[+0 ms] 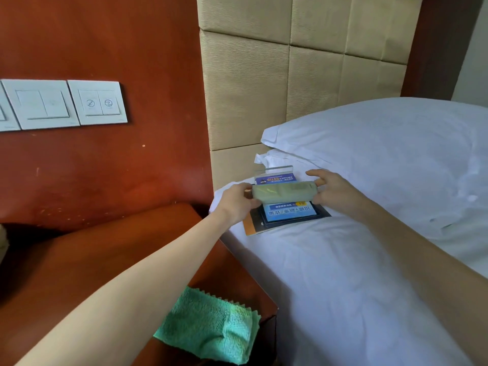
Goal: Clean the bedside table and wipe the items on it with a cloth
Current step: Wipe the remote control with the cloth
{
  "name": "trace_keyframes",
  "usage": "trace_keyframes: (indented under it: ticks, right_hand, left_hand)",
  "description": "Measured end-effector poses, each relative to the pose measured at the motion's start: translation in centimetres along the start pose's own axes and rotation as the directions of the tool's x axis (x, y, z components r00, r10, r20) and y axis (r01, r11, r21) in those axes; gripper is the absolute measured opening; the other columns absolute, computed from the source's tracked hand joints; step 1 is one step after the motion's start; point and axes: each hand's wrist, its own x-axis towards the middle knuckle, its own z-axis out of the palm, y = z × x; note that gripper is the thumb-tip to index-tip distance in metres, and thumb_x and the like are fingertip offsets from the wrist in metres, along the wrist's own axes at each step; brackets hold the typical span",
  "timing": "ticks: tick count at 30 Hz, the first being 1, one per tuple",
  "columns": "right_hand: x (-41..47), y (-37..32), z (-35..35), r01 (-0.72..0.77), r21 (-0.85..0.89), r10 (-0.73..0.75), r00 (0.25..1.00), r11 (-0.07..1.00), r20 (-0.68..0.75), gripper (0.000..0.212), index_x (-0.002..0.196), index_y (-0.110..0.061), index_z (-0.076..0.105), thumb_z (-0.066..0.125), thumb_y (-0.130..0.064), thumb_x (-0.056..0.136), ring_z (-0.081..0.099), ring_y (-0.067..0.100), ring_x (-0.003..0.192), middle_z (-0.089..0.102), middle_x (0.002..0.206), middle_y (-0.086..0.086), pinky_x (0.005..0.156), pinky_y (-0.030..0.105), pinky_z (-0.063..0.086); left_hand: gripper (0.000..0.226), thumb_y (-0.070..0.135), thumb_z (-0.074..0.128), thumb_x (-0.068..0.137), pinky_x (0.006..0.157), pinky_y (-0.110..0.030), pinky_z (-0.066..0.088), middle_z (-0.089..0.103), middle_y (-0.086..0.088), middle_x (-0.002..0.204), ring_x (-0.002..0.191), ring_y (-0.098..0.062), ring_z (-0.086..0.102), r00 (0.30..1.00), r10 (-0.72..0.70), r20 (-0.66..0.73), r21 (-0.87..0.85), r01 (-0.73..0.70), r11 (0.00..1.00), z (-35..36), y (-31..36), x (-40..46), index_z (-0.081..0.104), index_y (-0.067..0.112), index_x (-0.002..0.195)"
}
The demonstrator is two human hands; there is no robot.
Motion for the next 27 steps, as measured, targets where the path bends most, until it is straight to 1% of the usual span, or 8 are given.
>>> trace_keyframes:
  ticks: [2, 5, 10, 14, 18, 20, 23, 27]
  right_hand:
    - [-0.3, -0.6, 0.1, 0.009, 0.006, -0.009, 1.000, 1.000, -0.022, 0.068, 0.137, -0.017, 0.047, 0.063, 0.008, 0.076, 0.054, 0.025, 0.111, 0.055, 0.119, 0.011, 0.096, 0.032, 0.043]
    - [-1.0, -2.0, -0.1, 0.030, 0.058, -0.027, 0.999, 0.998, -0.045, 0.068, 0.135, -0.017, 0.049, 0.069, 0.007, 0.075, 0.053, 0.025, 0.113, 0.052, 0.122, 0.010, 0.100, 0.037, 0.043]
    - [-3.5, -6.4, 0.5, 0.139, 0.181, -0.140, 0.990, 0.974, -0.004, 0.048, 0.112, -0.017, 0.063, 0.075, 0.004, 0.071, 0.063, 0.024, 0.093, 0.061, 0.110, 0.006, 0.086, 0.036, 0.051]
    - [-6.4, -9.8, 3.1, 0.237, 0.219, -0.240, 0.971, 0.947, -0.012, 0.040, 0.092, -0.030, 0.062, 0.081, -0.005, 0.068, 0.065, 0.017, 0.079, 0.066, 0.094, 0.002, 0.074, 0.030, 0.050]
    - [-9.7, -12.8, 6.3, 0.315, 0.216, -0.312, 0.949, 0.924, -0.046, 0.041, 0.095, -0.030, 0.063, 0.085, -0.020, 0.062, 0.066, 0.022, 0.088, 0.066, 0.101, 0.005, 0.085, 0.041, 0.052]
    - [-11.8, -14.3, 8.0, 0.395, 0.190, -0.385, 0.918, 0.899, -0.091, 0.037, 0.088, -0.038, 0.062, 0.083, -0.035, 0.057, 0.063, 0.015, 0.077, 0.063, 0.093, -0.005, 0.073, 0.036, 0.053]
    - [-15.1, -16.2, 11.0, 0.483, 0.099, -0.468, 0.872, 0.870, -0.142, 0.037, 0.087, -0.040, 0.060, 0.072, -0.053, 0.055, 0.058, 0.003, 0.073, 0.057, 0.089, -0.016, 0.063, 0.019, 0.047]
    - [-18.7, -18.0, 15.5, 0.527, 0.086, -0.509, 0.844, 0.846, -0.169, 0.036, 0.090, -0.028, 0.062, 0.078, -0.042, 0.061, 0.058, 0.006, 0.074, 0.057, 0.086, -0.011, 0.066, 0.032, 0.051]
  left_hand:
    - [0.037, 0.021, 0.069, 0.086, 0.087, -0.034, 0.055, 0.067, 0.005, 0.099, 0.095, -0.015, 0.065, 0.999, 0.013, -0.045, -0.096, -0.017, 0.995, 0.0, -0.1, -0.4, 0.060, 0.026, 0.122]
    - [0.035, 0.010, 0.068, 0.087, 0.062, -0.006, 0.047, 0.061, 0.010, 0.085, 0.073, 0.005, 0.063, 0.991, 0.089, -0.101, -0.254, -0.112, 0.961, -1.5, 0.6, -1.8, 0.062, 0.024, 0.119]
    - [0.043, 0.006, 0.066, 0.089, 0.093, -0.030, 0.051, 0.068, -0.009, 0.102, 0.095, -0.018, 0.063, 0.979, 0.127, -0.162, -0.429, -0.186, 0.884, -6.5, 1.4, -5.7, 0.059, 0.016, 0.130]
    - [0.031, 0.007, 0.059, 0.094, 0.092, -0.031, 0.050, 0.070, -0.010, 0.104, 0.093, -0.013, 0.061, 0.971, 0.087, -0.221, -0.622, -0.209, 0.755, -9.9, 0.8, -9.9, 0.064, 0.015, 0.123]
    - [0.024, 0.017, 0.052, 0.099, 0.084, -0.020, 0.048, 0.072, 0.005, 0.108, 0.097, -0.004, 0.063, 0.974, 0.001, -0.226, -0.774, -0.180, 0.607, -12.2, -0.7, -14.1, 0.069, 0.024, 0.114]
    - [0.026, 0.024, 0.050, 0.100, 0.086, -0.023, 0.045, 0.071, 0.005, 0.114, 0.106, -0.007, 0.060, 0.972, -0.023, -0.232, -0.807, -0.179, 0.563, -12.9, -1.6, -16.3, 0.067, 0.025, 0.119]
    - [0.036, 0.040, 0.050, 0.096, 0.091, -0.027, 0.044, 0.066, 0.007, 0.123, 0.116, -0.010, 0.059, 0.959, -0.005, -0.284, -0.785, -0.230, 0.576, -13.4, -3.3, -19.5, 0.056, 0.036, 0.131]
    - [0.052, 0.037, 0.049, 0.096, 0.102, -0.035, 0.047, 0.058, 0.001, 0.136, 0.124, -0.016, 0.057, 0.946, 0.052, -0.321, -0.808, -0.302, 0.505, -14.0, -5.9, -23.1, 0.032, 0.040, 0.145]
